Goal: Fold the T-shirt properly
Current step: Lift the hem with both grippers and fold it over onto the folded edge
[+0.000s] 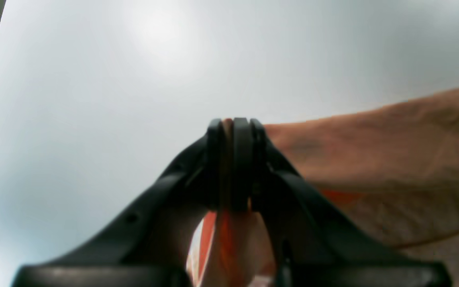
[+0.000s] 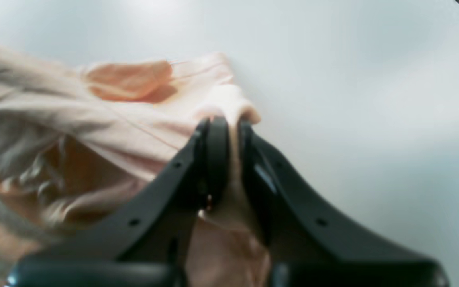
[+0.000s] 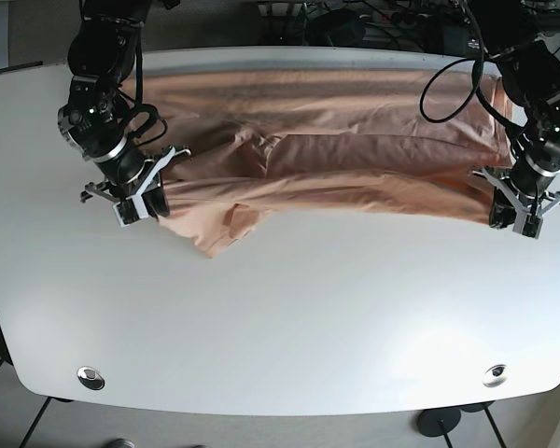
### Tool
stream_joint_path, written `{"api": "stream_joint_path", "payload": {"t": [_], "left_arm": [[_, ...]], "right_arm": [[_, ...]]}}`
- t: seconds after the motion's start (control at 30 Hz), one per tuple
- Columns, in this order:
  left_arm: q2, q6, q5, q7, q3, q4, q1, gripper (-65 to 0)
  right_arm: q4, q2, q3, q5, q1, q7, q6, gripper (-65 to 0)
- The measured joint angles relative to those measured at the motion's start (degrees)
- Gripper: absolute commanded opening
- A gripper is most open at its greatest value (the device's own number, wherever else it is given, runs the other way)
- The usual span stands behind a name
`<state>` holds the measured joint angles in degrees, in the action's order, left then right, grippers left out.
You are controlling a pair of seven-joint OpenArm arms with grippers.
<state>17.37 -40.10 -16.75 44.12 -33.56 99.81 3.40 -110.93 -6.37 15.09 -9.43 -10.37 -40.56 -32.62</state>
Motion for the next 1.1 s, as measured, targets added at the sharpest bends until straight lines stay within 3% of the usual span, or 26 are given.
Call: {"api": "stream_joint_path", "payload": {"t": [0.07, 0.2, 0.53, 0.57, 0.6, 0.67, 0.7, 0.73, 0.8, 0.83, 0.9, 1.0, 1.1], "left_arm": [[-2.3, 0.0, 0.0, 0.0, -4.2, 0.3, 2.3, -64.6], [-2.4, 0.0, 0.0, 0.0, -7.7, 0.3, 5.7, -64.6], [-2.4, -0.3, 0.0, 0.0, -8.8, 0.1, 14.3, -63.9], [-2.4, -0.3, 0.0, 0.0, -8.8, 0.0, 14.7, -63.2], [-2.4, -0.3, 1.2, -0.3, -8.6, -0.5, 15.0, -57.4], [-2.4, -0.3, 4.3, -0.2, -8.5, -1.7, 15.0, -42.8], [-2.4, -0.2, 5.7, -0.2, -8.5, -2.6, 15.1, -33.6], [-2.4, -0.2, 5.9, -0.1, -8.7, -2.9, 15.2, -29.6], [-2.3, -0.2, 6.0, -0.2, -8.7, -3.0, 15.2, -29.9], [-2.3, -0.2, 6.0, -0.2, -8.7, -2.8, 14.8, -30.6], [-2.3, -0.2, 6.0, 0.0, -8.7, -0.6, 14.0, -30.6], [-2.6, 0.0, 5.7, -0.5, -8.6, 3.2, 13.7, -30.6], [-4.2, -0.3, 5.8, 0.0, -5.3, 3.1, 14.0, -30.6]], "right_arm": [[-0.8, 0.1, 0.9, -0.3, -4.5, 0.4, -0.28, -63.1], [-0.8, 1.7, 7.5, -6.0, -9.1, 0.3, -0.46, -63.1], [-0.7, 1.9, 7.5, -6.5, -17.4, 0.4, -0.63, -62.6], [-0.7, 1.9, 7.5, -6.5, -17.4, 0.4, -0.63, -62.3], [-0.7, 1.9, 7.5, -6.5, -17.5, 0.5, -0.59, -61.7], [-0.7, 1.9, 7.5, -6.5, -18.1, 0.4, -0.39, -51.8], [-0.7, 2.0, 8.3, -6.5, -18.4, 0.2, -0.39, -39.0], [-0.7, 2.0, 9.2, -6.5, -18.6, 0.2, -0.44, -30.4], [-0.7, 1.9, 10.8, -9.8, -18.6, -0.1, -0.31, -18.5], [-0.7, 1.6, 12.1, -15.9, -18.5, 0.0, -0.39, -15.7], [-0.7, 0.5, 12.4, -22.2, -17.6, -0.2, -0.42, -15.5], [0.3, -1.6, 7.3, -22.1, -12.3, -3.5, 0.63, -15.5], [6.8, -0.6, 1.9, -18.5, -3.5, -6.0, 0.37, -15.5]]}}
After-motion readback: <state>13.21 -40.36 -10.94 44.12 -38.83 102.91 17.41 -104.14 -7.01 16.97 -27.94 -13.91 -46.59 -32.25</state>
